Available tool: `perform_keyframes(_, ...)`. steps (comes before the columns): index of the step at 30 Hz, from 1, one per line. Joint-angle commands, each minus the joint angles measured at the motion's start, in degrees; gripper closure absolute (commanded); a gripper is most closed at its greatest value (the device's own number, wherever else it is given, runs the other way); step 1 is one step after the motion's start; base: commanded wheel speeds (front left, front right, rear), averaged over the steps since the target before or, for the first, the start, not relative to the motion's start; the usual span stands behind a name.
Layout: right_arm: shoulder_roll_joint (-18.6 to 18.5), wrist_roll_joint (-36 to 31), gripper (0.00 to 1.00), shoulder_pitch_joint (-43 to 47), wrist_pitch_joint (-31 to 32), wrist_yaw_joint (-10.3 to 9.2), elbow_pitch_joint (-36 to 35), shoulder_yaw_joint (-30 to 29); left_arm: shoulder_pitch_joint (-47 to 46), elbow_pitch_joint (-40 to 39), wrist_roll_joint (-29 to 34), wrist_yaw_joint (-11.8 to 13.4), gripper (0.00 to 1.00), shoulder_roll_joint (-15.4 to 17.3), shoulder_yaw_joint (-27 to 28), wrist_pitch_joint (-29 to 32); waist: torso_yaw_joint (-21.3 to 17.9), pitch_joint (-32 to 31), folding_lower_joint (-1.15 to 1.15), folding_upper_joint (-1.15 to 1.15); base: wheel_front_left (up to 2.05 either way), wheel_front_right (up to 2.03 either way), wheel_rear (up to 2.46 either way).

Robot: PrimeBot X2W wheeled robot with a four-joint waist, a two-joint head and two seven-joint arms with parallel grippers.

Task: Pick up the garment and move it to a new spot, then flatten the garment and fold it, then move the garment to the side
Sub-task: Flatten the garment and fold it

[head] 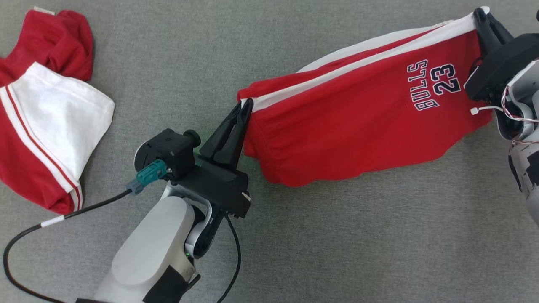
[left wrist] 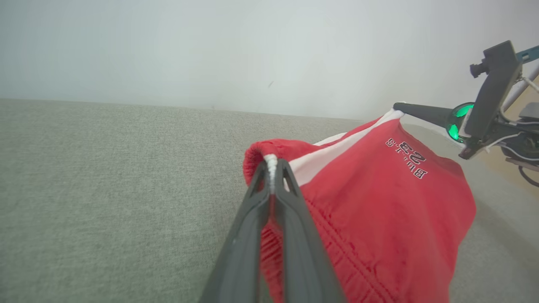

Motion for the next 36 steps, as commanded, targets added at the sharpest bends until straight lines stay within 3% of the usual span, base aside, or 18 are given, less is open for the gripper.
perform_keyframes(1, 0.1, -0.1, 1.0, -1.0, -0.6, -0.15, 0.9, 0.4, -0.5, 0.4, 0.6, 0.1, 1.0, -0.1, 0.3, -0.2, 0.8, 1.1, -0.02, -0.01, 0.0, 0.0, 0.0)
perform_keyframes(11, 1.2, 2.4, 1.0, -6.3, -4.8, -0.15, 8.4, 4.1, -2.2, 2.2, 2.2, 0.1, 1.0, -1.3, 1.8, -0.2, 0.7, 2.0, -0.02, -0.01, 0.0, 0.0, 0.0)
perform_keyframes(12, 1.3, 2.6, 0.8, -6.6, -5.2, -0.15, 8.8, 4.5, -2.2, 2.2, 2.6, 0.1, 0.77, -1.5, 2.2, -0.2, 0.8, 1.9, -0.02, -0.01, 0.0, 0.0, 0.0)
perform_keyframes(13, 1.2, 2.9, 0.11, -6.8, -5.7, -0.15, 9.1, 4.9, -2.1, 2.4, 3.0, 0.1, 0.29, -1.7, 2.5, -0.2, 0.8, 1.7, -0.02, -0.01, 0.0, 0.0, 0.0)
perform_keyframes(14, 1.2, 3.3, 0.0, -6.9, -6.0, -0.15, 9.5, 5.4, -2.0, 2.6, 3.3, 0.1, 0.0, -1.8, 2.8, -0.2, 0.8, 1.6, -0.02, -0.01, 0.0, 0.0, 0.0)
perform_keyframes(22, 0.4, 6.5, 0.0, -4.3, -9.0, -0.15, 9.6, 10.2, 2.8, 1.0, 6.0, 0.1, 0.0, -2.3, 6.4, -0.2, -0.2, -2.1, -0.02, -0.01, 0.0, 0.0, 0.0)
perform_keyframes(36, -3.6, 13.1, 0.0, 6.3, -9.5, -0.15, 8.6, 15.7, 17.3, -13.7, 19.5, 2.3, 0.0, -3.9, 22.3, -0.2, 0.0, -6.1, -0.02, -0.01, 0.0, 0.0, 0.0)
